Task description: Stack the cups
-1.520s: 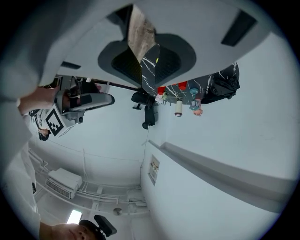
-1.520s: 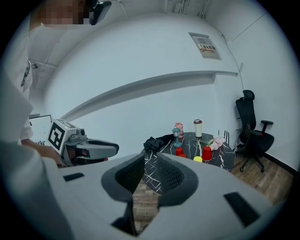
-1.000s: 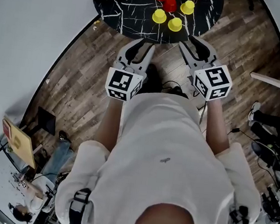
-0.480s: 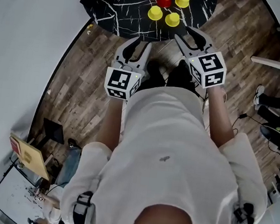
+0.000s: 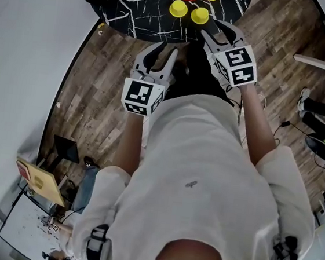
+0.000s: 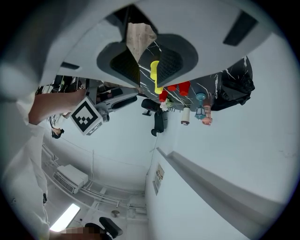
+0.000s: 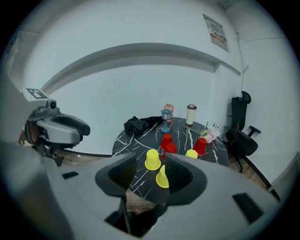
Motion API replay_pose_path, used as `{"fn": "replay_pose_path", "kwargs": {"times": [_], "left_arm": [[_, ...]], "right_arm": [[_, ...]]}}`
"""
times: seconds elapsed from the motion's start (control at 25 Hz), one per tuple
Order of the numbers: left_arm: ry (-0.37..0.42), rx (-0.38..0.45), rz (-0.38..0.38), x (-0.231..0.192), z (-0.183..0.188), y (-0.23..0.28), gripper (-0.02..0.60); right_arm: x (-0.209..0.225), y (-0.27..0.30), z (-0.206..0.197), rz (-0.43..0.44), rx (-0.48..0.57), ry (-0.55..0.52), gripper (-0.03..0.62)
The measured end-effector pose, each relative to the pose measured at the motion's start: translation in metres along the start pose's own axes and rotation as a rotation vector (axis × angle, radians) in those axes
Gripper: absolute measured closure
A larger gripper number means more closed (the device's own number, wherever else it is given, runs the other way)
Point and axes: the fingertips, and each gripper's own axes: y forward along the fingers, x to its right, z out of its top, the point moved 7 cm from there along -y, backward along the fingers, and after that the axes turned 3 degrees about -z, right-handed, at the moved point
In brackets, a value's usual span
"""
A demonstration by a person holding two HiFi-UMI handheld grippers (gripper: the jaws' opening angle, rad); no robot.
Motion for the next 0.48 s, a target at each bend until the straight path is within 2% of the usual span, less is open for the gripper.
{"fn": "replay_pose_path", "kwargs": {"times": [0.48], "left_arm": [[-0.02,-0.076,-0.051,-0.01,0.008,0.035,0.483]], "right_arm": [[0.025,0.063,-0.024,-0.02,-0.11,-0.009,0.385]]}}
